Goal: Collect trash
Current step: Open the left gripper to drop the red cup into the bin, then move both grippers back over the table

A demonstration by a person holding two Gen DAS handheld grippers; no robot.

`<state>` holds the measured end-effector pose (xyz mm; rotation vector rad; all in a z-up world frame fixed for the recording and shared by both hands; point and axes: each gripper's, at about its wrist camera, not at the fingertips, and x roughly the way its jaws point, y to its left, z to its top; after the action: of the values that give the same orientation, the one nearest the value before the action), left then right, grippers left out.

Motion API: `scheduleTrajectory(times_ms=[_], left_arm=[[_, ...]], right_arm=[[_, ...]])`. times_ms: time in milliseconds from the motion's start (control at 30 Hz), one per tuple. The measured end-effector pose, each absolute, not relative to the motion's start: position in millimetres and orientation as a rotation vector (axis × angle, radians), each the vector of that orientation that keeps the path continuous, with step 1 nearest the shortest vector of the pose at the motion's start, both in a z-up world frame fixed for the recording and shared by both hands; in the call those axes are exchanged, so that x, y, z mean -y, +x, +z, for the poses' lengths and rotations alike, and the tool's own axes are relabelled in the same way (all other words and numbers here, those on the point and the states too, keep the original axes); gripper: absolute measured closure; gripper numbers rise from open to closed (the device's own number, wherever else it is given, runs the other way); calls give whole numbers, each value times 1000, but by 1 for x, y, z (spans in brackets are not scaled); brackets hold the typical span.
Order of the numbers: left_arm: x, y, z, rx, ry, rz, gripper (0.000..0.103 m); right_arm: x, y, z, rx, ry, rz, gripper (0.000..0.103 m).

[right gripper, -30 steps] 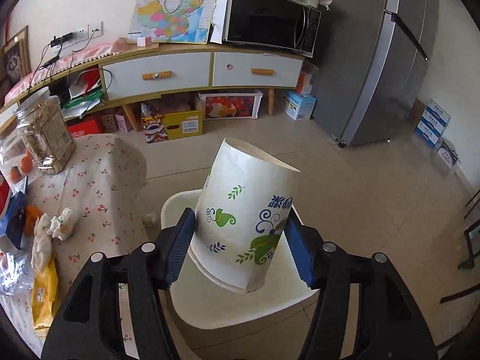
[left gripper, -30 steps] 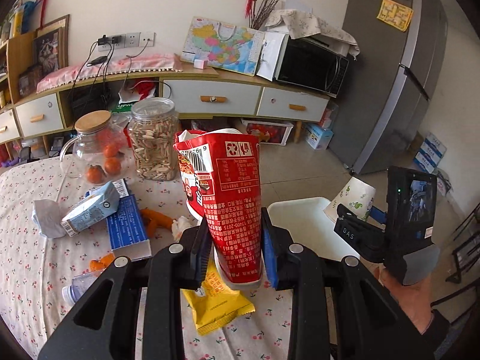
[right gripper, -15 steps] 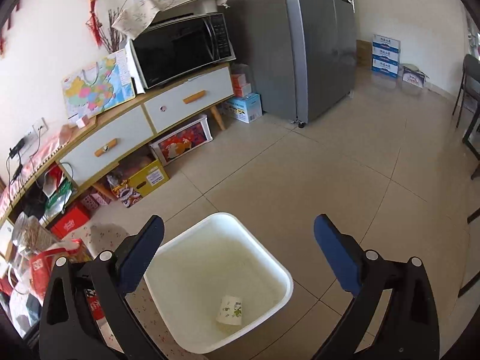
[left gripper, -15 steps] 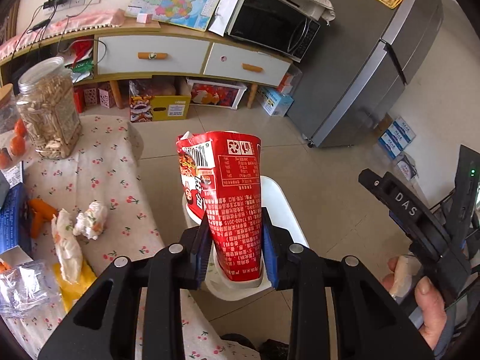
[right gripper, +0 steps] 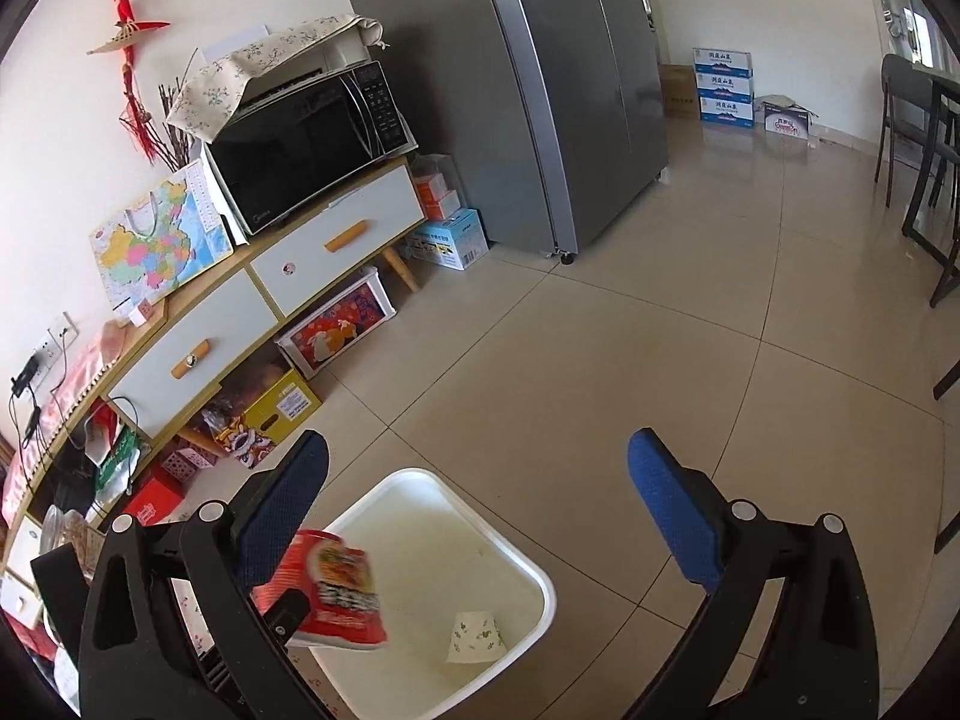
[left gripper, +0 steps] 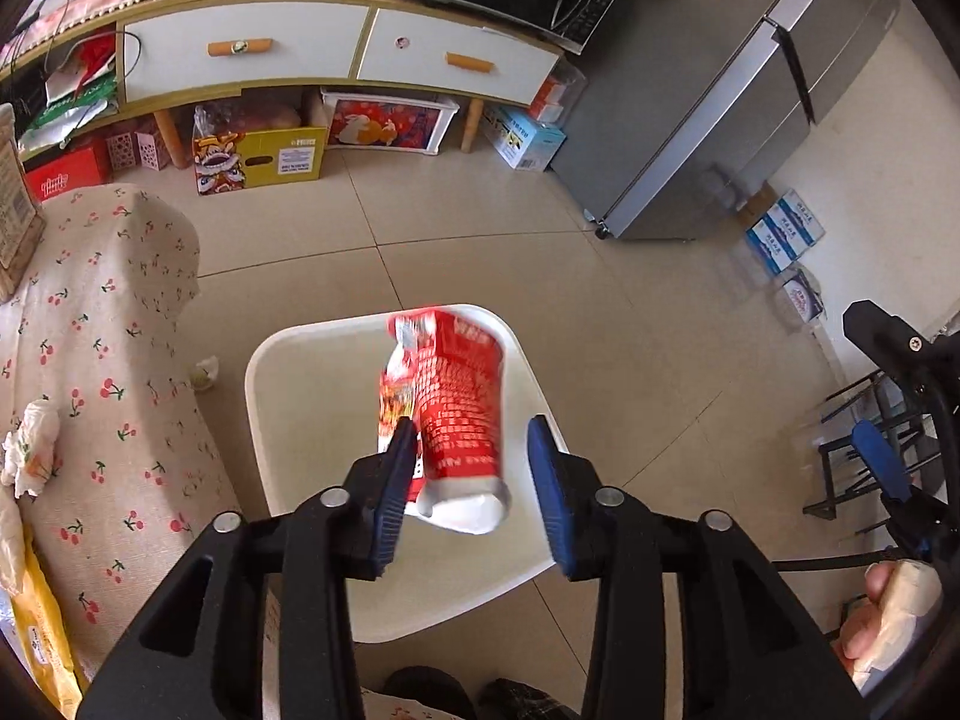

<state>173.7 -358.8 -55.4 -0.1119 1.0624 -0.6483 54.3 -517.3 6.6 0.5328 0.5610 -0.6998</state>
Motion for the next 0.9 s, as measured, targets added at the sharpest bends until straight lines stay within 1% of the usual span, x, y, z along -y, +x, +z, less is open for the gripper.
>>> scheduleTrajectory(times_ms=[67, 133, 200, 233, 300, 333, 400, 500, 667, 900], left_arm=[[359, 170, -54, -1058, -104, -653, 55], [355, 166, -50, -1043, -83, -640, 48], [347, 164, -43, -1019, -64, -604, 37], [342, 164, -40, -1006, -57, -583, 36], [330, 162, -31, -977, -40, -534, 26], [324, 161, -27, -955, -29, -505, 24], [311, 159, -16, -908, -20, -455, 17], [289, 157, -1, -855, -37, -389, 12], [256, 155, 17, -786, -33, -290, 11], [217, 147, 25, -713, -3, -173, 8]], right_arm=[[518, 55, 6, -565, 533, -701, 7], [515, 55, 6, -572, 512, -706, 7], [510, 58, 7, -580, 479, -711, 7], [506, 59, 8, -580, 460, -712, 7], [499, 60, 10, -577, 420, -713, 7], [494, 62, 11, -577, 399, -710, 7], [484, 65, 13, -577, 355, -703, 7], [462, 73, 15, -582, 282, -675, 7], [431, 79, 15, -581, 220, -637, 7], [390, 88, 20, -553, 167, -580, 7]])
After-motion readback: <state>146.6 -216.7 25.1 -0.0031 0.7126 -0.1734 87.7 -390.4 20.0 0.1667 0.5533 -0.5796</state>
